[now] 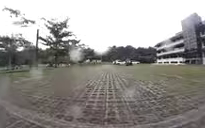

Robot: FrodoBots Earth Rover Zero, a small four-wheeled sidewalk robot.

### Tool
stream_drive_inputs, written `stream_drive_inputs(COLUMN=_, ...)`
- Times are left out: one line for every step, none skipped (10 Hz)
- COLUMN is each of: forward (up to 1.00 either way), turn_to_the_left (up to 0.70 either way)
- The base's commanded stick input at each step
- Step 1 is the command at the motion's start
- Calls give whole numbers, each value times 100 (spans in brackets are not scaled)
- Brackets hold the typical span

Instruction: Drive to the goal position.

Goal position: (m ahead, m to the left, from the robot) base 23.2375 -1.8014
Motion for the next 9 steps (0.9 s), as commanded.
stream_drive_inputs(forward=85, turn_to_the_left=0)
stream_drive_inputs(forward=85, turn_to_the_left=0)
stream_drive_inputs(forward=85, turn_to_the_left=0)
stream_drive_inputs(forward=85, turn_to_the_left=0)
stream_drive_inputs(forward=85, turn_to_the_left=0)
stream_drive_inputs(forward=85, turn_to_the_left=0)
stream_drive_inputs(forward=85, turn_to_the_left=0)
stream_drive_inputs(forward=85, turn_to_the_left=0)
stream_drive_inputs(forward=85, turn_to_the_left=0)
